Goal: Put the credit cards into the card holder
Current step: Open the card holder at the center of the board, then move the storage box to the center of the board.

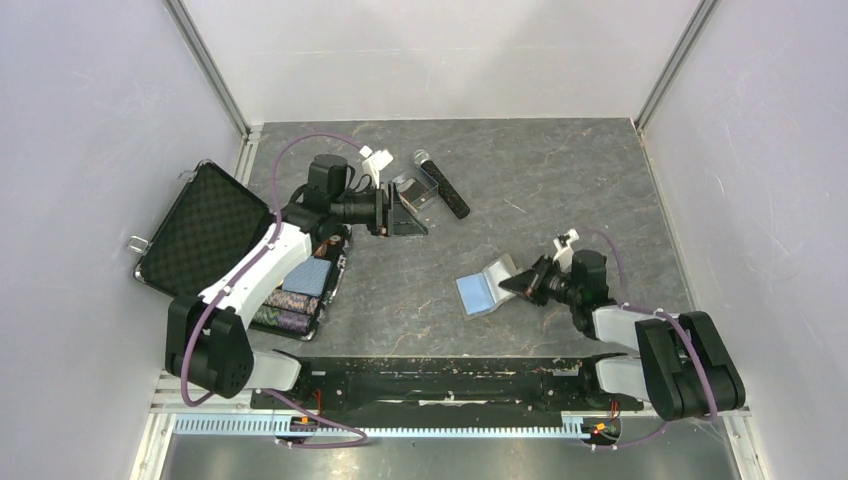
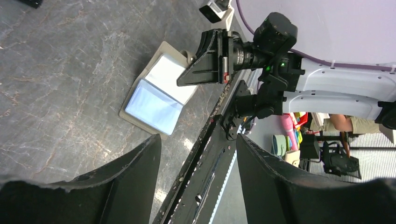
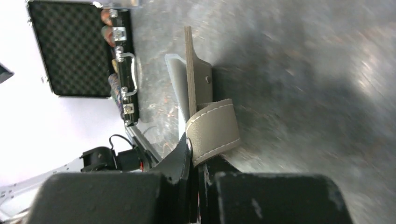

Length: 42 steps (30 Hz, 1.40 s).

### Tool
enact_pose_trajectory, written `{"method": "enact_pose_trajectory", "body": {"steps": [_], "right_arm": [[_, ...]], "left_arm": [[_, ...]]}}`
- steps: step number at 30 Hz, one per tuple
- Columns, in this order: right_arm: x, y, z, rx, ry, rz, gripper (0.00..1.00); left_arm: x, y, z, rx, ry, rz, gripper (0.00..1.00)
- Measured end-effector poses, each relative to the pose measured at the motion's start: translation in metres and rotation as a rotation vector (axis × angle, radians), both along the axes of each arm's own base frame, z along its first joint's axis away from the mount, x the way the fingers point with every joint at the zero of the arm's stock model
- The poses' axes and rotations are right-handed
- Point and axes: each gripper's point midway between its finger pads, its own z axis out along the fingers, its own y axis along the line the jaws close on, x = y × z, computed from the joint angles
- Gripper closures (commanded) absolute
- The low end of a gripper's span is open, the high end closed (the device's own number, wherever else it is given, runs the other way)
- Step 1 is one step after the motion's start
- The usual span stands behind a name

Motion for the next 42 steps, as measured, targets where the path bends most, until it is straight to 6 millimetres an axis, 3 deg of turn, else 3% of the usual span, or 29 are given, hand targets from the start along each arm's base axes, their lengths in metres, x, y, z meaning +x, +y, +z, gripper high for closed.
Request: {"method": "enact_pose_trajectory", "body": {"steps": [4,6,8,13,19,26,32,38,42], "right_arm": [[-0.012,-0.011,-0.025,-0.028,0.049,-0.087,0.97],[-0.010,-0.018,-0.029,-0.058,0.052,-0.127,0.78],[-0.005,-0.026,-0.030,-0.102,0.035,-0.168,0.73],[0.006,-0.046,-0.033,-0.254,0.041,-0.220,0.37],[0.028,-0.065,-0.016,-0.441,0.019,-0.211,0.19],[0.051,-0.080,0.015,-0.620,-0.030,-0.141,0.17],[0.066,-0.074,0.037,-0.684,-0.080,-0.058,0.20],[0.069,-0.034,0.050,-0.722,-0.131,0.097,0.25],[0.064,-0.009,0.048,-0.718,-0.148,0.181,0.37]], "left_arm": [[-0.005,-0.005,-0.002,0.001,0.003,-0.017,0.33],[-0.006,-0.006,-0.002,0.001,0.000,-0.021,0.33],[-0.006,-0.007,-0.002,0.000,-0.001,-0.023,0.33],[-0.006,-0.006,-0.003,0.004,0.000,-0.020,0.31],[-0.003,-0.002,-0.011,0.044,0.024,0.012,0.29],[0.006,0.007,-0.029,0.143,0.043,0.075,0.25],[0.020,0.020,-0.043,0.234,0.072,0.172,0.17],[0.044,0.048,-0.059,0.293,0.148,0.343,0.16],[0.063,0.079,-0.072,0.329,0.222,0.501,0.20]]}}
